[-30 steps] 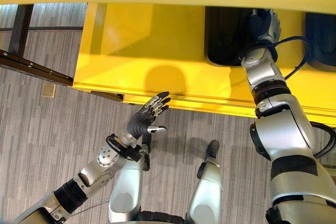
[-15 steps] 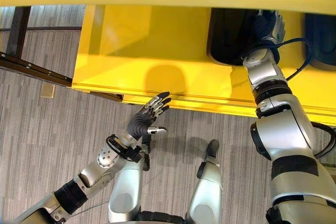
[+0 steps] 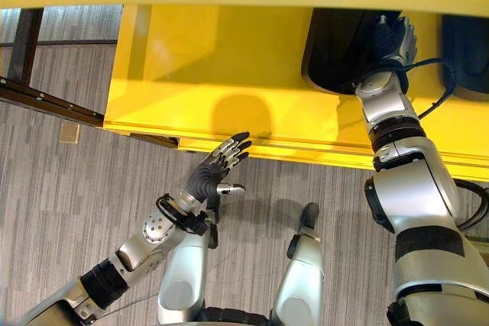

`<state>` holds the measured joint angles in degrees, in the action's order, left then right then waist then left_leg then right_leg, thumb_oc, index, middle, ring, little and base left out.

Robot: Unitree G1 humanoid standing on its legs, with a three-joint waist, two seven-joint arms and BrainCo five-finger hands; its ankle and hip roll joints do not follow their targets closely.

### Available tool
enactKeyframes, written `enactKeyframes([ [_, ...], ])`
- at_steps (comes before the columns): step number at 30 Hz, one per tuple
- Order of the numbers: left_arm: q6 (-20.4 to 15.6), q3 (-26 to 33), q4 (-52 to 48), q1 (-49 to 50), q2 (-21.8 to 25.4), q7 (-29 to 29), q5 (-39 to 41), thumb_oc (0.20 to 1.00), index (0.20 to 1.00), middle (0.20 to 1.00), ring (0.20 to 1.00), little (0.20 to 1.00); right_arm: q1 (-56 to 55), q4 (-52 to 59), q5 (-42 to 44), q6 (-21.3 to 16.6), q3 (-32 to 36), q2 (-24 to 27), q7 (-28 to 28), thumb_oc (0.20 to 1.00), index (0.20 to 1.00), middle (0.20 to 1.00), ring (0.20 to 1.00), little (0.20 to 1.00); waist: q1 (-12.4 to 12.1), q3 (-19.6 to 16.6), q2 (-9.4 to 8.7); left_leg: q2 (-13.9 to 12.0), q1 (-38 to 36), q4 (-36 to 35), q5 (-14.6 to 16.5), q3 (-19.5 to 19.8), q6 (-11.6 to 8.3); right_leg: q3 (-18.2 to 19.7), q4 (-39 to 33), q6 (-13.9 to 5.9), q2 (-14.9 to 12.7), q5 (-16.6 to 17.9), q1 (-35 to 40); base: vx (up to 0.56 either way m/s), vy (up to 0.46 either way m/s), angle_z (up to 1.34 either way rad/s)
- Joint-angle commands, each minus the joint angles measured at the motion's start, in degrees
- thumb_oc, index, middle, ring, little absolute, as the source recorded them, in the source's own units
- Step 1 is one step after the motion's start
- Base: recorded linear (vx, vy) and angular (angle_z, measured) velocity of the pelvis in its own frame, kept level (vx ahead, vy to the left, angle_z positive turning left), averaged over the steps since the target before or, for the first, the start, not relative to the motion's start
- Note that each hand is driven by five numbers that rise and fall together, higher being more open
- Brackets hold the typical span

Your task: Move parts from the plastic box to the shelf.

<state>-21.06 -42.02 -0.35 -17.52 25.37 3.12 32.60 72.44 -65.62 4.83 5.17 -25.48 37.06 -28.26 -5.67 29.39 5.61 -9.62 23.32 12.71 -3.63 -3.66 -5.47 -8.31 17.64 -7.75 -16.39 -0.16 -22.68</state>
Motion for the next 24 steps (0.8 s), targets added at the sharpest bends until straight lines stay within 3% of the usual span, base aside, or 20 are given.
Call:
enactKeyframes([
  [1, -3.9, 0.9, -3.5, 0.5, -1.0, 0.1, -0.5, 1.000, 1.000, 1.000, 1.000, 1.000, 1.5, 1.3, -4.6, -2.6, -3.2, 1.7, -0.2, 0.200, 0.200, 0.200, 0.200, 0.200, -1.0, 0.4, 1.03, 3.0, 0.1, 2.5, 2.0, -2.8, 3.39, -3.9, 9.0, 4.86, 3.2, -4.7, -1.8, 0.00, 0.000, 0.00],
  [6, -4.2, 0.8, -3.3, 0.7, -0.8, -0.3, 0.0, 1.000, 1.000, 1.000, 1.000, 1.000, 1.8, 2.9, -7.4, -4.4, -5.5, 1.6, 0.7, 0.200, 0.200, 0.200, 0.200, 0.200, -1.1, 0.4, 1.05, 3.0, 0.2, 2.7, 1.9, -2.6, 3.37, -3.9, 9.1, 4.83, 3.2, -4.5, -1.9, 0.00, 0.000, 0.00],
  [13, -4.2, 1.2, -3.3, 1.0, -0.7, -0.7, 0.2, 1.000, 1.000, 1.000, 1.000, 1.000, 2.3, 4.8, -5.0, -3.6, -5.2, 0.5, 1.0, 0.200, 0.200, 0.200, 0.200, 0.200, -1.3, 0.4, 1.11, 3.1, -0.2, 2.5, 1.9, -2.6, 3.43, -3.9, 8.8, 4.85, 3.2, -4.5, -1.6, 0.00, 0.000, 0.00],
  [24, -3.1, 1.0, -3.5, 0.6, -1.7, 0.5, -0.4, 1.000, 1.000, 1.000, 1.000, 1.000, 3.8, 3.9, 1.4, -2.1, -3.3, -2.5, -3.7, 0.200, 0.200, 0.200, 0.200, 0.200, -1.7, 0.4, 1.74, 3.4, -0.5, 2.6, 1.9, -2.4, 3.37, -4.1, 9.4, 4.97, 3.0, -4.7, -1.7, 0.00, 0.003, 0.00],
])
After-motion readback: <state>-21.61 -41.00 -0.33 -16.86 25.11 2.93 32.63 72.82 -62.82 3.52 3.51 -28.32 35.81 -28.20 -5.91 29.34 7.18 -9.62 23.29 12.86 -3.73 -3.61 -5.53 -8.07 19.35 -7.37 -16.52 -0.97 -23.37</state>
